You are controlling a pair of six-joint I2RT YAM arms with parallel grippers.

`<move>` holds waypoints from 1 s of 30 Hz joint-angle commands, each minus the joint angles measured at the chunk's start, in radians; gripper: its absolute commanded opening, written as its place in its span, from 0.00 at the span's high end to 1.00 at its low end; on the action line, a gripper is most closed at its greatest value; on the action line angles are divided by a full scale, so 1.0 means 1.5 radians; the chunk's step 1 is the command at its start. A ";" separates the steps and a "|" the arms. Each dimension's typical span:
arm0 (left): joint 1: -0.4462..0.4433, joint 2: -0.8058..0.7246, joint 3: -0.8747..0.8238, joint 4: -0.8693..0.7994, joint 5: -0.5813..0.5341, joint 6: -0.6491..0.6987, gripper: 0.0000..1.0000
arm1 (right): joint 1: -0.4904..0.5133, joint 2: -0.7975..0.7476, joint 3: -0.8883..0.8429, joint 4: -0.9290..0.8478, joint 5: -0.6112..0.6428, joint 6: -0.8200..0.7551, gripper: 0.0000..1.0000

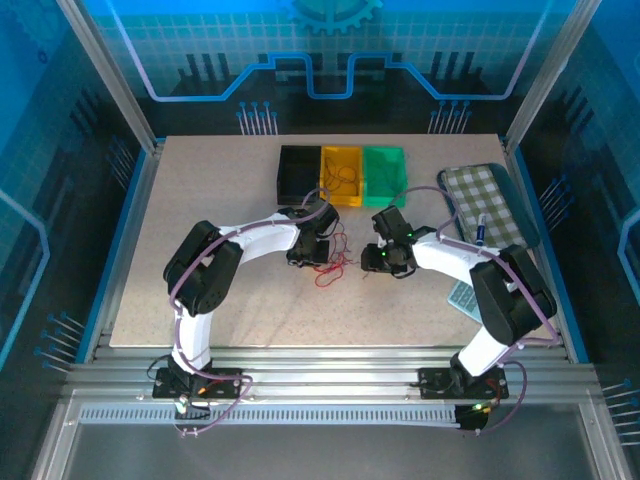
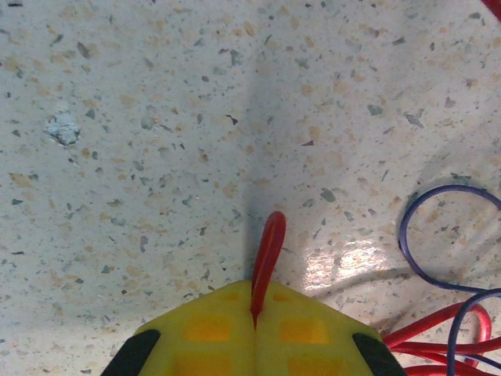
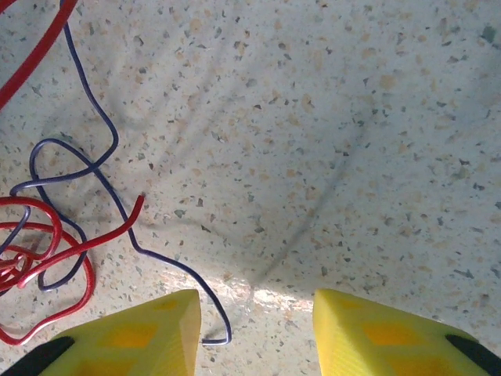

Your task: Untangle the cables

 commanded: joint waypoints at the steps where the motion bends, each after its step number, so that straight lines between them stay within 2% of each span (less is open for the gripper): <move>1: 0.000 0.029 0.005 -0.035 -0.025 -0.008 1.00 | 0.016 -0.012 -0.007 -0.004 -0.012 -0.016 0.57; 10: -0.001 0.028 0.003 -0.034 -0.030 -0.010 1.00 | 0.029 0.033 0.014 -0.021 -0.001 -0.031 0.60; 16: -0.001 0.026 0.001 -0.034 -0.031 -0.011 1.00 | 0.042 0.070 0.047 -0.045 0.040 -0.060 0.65; 19: -0.001 0.025 0.000 -0.034 -0.034 -0.011 1.00 | 0.061 0.088 0.063 -0.064 0.077 -0.079 0.71; 25: -0.002 0.020 -0.004 -0.034 -0.042 -0.016 1.00 | 0.073 0.114 0.078 -0.093 0.121 -0.074 0.98; 30: -0.001 0.025 -0.002 -0.037 -0.048 -0.019 1.00 | 0.040 0.066 0.085 -0.091 0.125 -0.049 1.00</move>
